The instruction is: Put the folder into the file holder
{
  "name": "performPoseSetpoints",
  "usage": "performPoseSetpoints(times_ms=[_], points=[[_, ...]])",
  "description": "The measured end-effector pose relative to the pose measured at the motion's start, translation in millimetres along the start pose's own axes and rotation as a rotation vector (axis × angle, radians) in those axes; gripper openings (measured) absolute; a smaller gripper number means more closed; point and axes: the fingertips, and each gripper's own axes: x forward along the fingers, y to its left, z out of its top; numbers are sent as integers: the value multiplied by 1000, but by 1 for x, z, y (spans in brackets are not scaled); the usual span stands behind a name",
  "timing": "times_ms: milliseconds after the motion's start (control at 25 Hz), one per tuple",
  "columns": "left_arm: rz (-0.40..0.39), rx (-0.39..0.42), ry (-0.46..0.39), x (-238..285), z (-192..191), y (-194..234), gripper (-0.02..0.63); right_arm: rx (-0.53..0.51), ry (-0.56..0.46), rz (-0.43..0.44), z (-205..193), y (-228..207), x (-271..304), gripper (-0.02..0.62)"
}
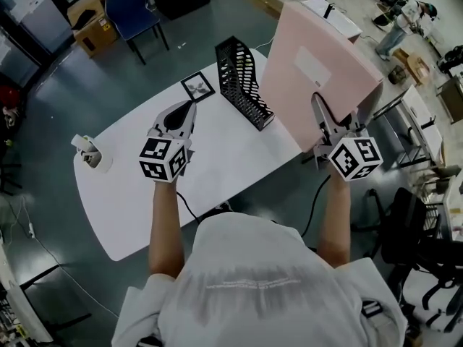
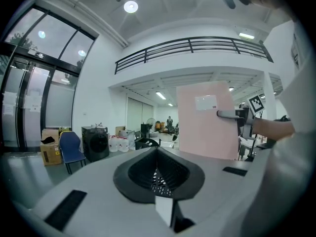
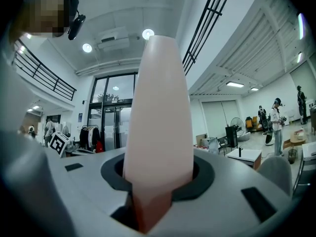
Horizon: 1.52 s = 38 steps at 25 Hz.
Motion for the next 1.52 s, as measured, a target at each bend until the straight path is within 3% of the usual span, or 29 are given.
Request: performPoseSetpoints(times_ms=[280, 560, 800, 1120, 1520], points=[[21, -75, -19, 19, -5, 40, 17, -34, -49, -15, 10, 1, 48, 173], [29, -101, -17, 36, -7, 55, 17, -4, -93, -4, 10, -7, 79, 173], [108, -102, -19, 49, -2, 68, 17, 45, -114, 32, 6, -18, 111, 175], [176, -114, 18, 66, -11, 57, 17, 46, -111, 160, 1, -17, 132, 176], [220, -114, 48, 61, -20, 65, 17, -4, -68, 187, -29, -9, 154, 176]])
